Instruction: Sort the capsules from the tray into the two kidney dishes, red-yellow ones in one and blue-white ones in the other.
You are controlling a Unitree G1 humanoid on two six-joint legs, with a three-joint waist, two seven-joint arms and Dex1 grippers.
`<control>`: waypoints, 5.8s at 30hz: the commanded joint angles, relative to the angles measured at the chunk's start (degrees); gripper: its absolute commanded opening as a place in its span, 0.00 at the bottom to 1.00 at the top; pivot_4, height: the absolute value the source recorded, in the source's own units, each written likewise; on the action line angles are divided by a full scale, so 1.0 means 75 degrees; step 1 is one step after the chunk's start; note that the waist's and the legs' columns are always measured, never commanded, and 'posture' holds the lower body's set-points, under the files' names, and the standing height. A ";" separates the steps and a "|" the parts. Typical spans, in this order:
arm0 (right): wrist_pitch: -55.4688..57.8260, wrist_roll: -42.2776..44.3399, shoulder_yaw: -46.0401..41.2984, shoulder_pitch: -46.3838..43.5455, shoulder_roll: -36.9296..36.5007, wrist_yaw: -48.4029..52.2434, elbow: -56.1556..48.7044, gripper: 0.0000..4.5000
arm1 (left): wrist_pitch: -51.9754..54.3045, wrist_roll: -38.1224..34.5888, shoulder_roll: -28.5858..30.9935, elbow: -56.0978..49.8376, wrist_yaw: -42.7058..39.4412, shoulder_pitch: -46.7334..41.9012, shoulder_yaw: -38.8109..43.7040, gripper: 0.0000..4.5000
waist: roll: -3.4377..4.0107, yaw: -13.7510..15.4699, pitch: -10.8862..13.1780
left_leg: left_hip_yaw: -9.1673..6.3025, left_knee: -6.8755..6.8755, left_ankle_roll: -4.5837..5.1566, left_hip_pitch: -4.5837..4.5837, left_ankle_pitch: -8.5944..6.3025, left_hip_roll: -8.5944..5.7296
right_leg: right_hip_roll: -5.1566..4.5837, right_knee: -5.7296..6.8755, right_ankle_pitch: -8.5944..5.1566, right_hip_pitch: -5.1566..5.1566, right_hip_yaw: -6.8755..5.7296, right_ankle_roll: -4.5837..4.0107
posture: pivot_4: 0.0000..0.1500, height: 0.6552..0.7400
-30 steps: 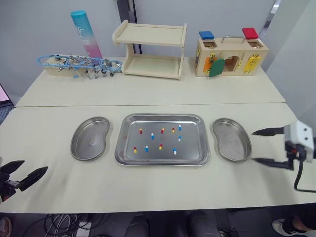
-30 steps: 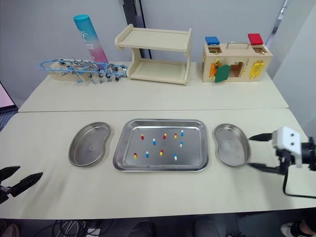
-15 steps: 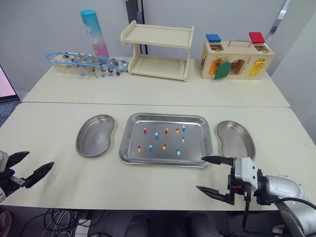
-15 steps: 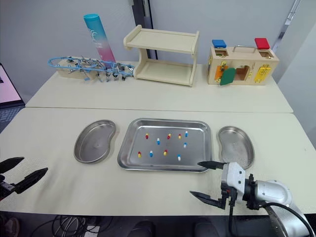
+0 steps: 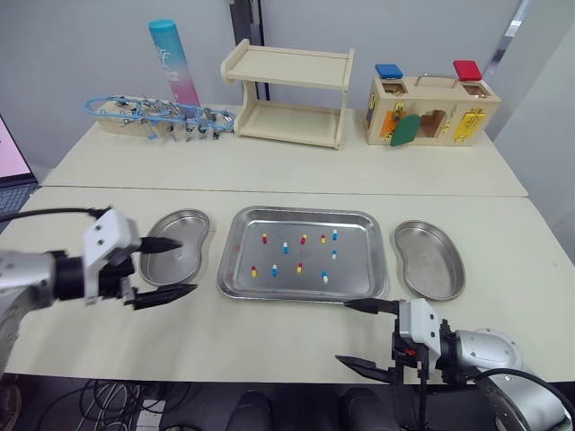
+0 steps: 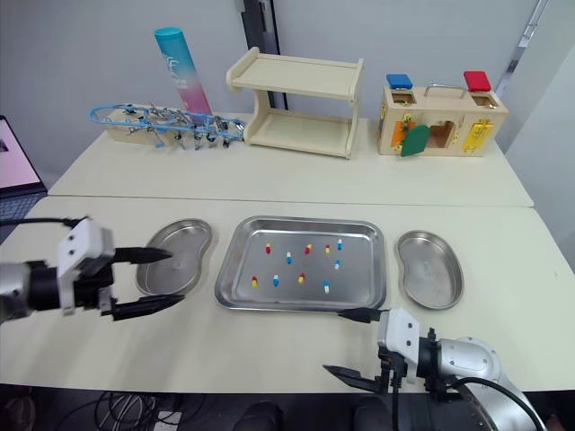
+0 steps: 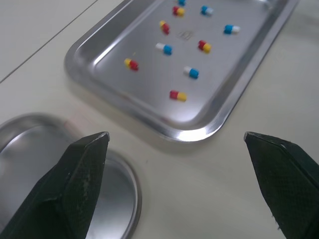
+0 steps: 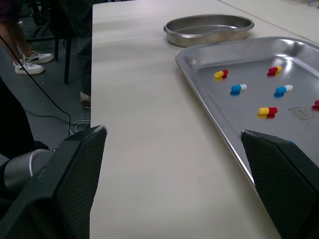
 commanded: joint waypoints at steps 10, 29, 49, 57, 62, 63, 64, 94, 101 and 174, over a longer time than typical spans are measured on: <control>0.0265 0.0122 0.0095 -0.0079 0.0247 -0.0559 -0.0577 1.00 | -0.1905 0.2192 -0.1615 0.2779 -0.1066 -0.3343 -0.3246 0.57 | -0.0001 0.0030 0.0004 | -0.0005 0.0006 0.0000 -0.0006 0.0000 0.0000 | 0.0003 -0.0004 0.0000 0.0001 -0.0006 0.0001 | 1.00 1.00; 0.0395 0.0115 0.0321 -0.0041 0.0371 -0.0843 -0.0771 1.00 | -0.2116 0.3840 -0.2553 0.4254 -0.1074 -0.4472 -0.4377 0.57 | -0.0002 0.0045 0.0004 | -0.0011 0.0011 0.0000 -0.0008 0.0000 0.0000 | 0.0004 -0.0003 0.0000 0.0003 -0.0008 0.0002 | 1.00 1.00; 0.0730 0.0291 0.0308 -0.0350 0.0524 -0.1073 -0.0820 1.00 | -0.1551 0.4106 -0.2603 0.3450 -0.0983 -0.4050 -0.4522 0.00 | -0.0002 0.0047 0.0004 | -0.0012 0.0011 0.0000 -0.0005 0.0000 0.0000 | 0.0004 -0.0003 0.0000 0.0005 -0.0008 0.0002 | 1.00 1.00; 0.0776 0.0334 0.0341 -0.0535 0.0565 -0.1098 -0.0731 1.00 | -0.1279 0.3914 -0.2631 0.3210 -0.0859 -0.4125 -0.4263 0.00 | -0.0001 0.0050 0.0004 | -0.0014 0.0011 0.0000 -0.0004 0.0000 0.0000 | 0.0004 -0.0003 0.0000 0.0008 -0.0010 0.0002 | 1.00 1.00; 0.0777 0.0325 0.0374 -0.0615 0.0610 -0.1093 -0.0665 1.00 | -0.1102 0.3566 -0.2763 0.3158 -0.0729 -0.4384 -0.3980 0.00 | -0.0002 0.0051 0.0005 | -0.0014 0.0011 0.0000 -0.0006 0.0000 0.0000 | 0.0004 -0.0003 0.0000 0.0007 -0.0010 0.0002 | 1.00 1.00; 0.0775 0.0323 0.0379 -0.0624 0.0616 -0.1092 -0.0658 1.00 | -0.1120 0.3496 -0.2769 0.3144 -0.0735 -0.4417 -0.3925 0.00 | -0.0002 0.0051 0.0005 | -0.0014 0.0012 0.0000 -0.0006 0.0000 0.0000 | 0.0004 -0.0003 0.0000 0.0007 -0.0011 0.0002 | 1.00 1.00; 0.0776 0.0321 0.0381 -0.0630 0.0621 -0.1091 -0.0655 1.00 | -0.1109 0.3433 -0.2761 0.3125 -0.0762 -0.4440 -0.3885 0.00 | -0.0002 0.0049 0.0005 | -0.0014 0.0012 0.0000 -0.0006 0.0000 0.0000 | 0.0004 -0.0004 0.0000 0.0007 -0.0011 0.0002 | 1.00 1.00; 0.0856 0.0273 0.0462 -0.0608 0.0593 -0.1028 -0.0728 1.00 | -0.3425 0.3905 -0.2437 0.4170 -0.2213 -0.4434 -0.4448 0.31 | -0.0001 0.0050 0.0006 | -0.0015 0.0010 0.0000 -0.0007 0.0000 0.0000 | 0.0004 -0.0007 0.0000 0.0006 -0.0012 0.0002 | 1.00 1.00; 0.0867 0.0267 0.0470 -0.0606 0.0585 -0.1062 -0.0723 1.00 | -0.3761 0.4093 -0.2627 0.4342 -0.2013 -0.4393 -0.4503 0.31 | -0.0001 0.0050 0.0006 | -0.0015 0.0010 0.0000 -0.0008 0.0000 0.0000 | 0.0004 -0.0008 0.0000 0.0006 -0.0012 0.0002 | 1.00 1.00; 0.0539 0.0110 0.0486 -0.2005 0.0425 -0.0136 0.0318 1.00 | 0.0245 0.1922 -0.0196 0.2866 0.1043 -0.2114 0.0089 0.82 | 0.0009 -0.0069 0.0029 | -0.0016 0.0003 0.0001 -0.0012 0.0000 0.0003 | 0.0007 0.0001 -0.0001 -0.0012 -0.0008 0.0002 | 1.00 1.00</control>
